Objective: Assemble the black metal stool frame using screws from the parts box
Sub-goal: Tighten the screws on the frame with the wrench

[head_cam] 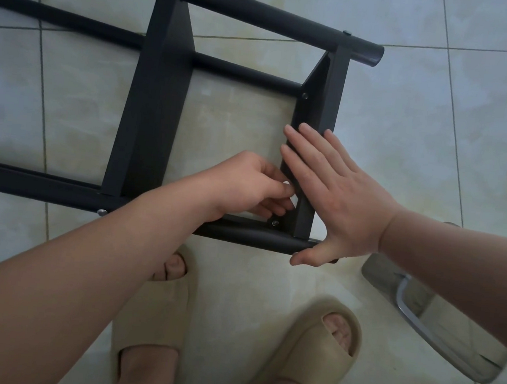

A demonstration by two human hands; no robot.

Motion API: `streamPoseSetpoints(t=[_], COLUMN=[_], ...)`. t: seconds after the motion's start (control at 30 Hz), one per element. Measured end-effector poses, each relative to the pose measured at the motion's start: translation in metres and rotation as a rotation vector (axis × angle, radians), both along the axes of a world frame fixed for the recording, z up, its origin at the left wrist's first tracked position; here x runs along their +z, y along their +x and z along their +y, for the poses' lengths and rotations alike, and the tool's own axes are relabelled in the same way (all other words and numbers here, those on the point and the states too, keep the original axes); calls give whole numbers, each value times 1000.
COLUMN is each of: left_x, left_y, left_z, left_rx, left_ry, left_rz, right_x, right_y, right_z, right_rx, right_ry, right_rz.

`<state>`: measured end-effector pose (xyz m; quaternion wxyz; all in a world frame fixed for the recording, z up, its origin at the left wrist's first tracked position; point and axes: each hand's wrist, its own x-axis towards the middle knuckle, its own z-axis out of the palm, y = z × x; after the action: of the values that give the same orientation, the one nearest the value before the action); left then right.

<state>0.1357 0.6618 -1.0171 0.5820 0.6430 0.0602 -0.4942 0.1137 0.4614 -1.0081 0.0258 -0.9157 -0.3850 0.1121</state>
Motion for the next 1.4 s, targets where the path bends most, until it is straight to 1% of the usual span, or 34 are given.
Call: streamPoseSetpoints(t=[0.13,0.27,0.6,0.77,1.23,1.4], left_x=[1,3,6,9,6,7], left_y=[0,0,-2,-1,-2,0], left_z=[0,-1,4,7,9,11], left_rx=[6,-14,-120,-211,-366,-473], left_ry=[-1,26,57,77,97,153], left_rz=[83,93,-7,-77,-160,-242], right_x=[0,-1,-1,-1,-1,-2], right_y=[0,0,0,0,0,0], right_z=[0,0,0,0,0,0], right_rx=[2,3,0,2,-4,-3], right_ry=[1,6,15,14,12,14], right_rz=[-2,-2,1,1,1,0])
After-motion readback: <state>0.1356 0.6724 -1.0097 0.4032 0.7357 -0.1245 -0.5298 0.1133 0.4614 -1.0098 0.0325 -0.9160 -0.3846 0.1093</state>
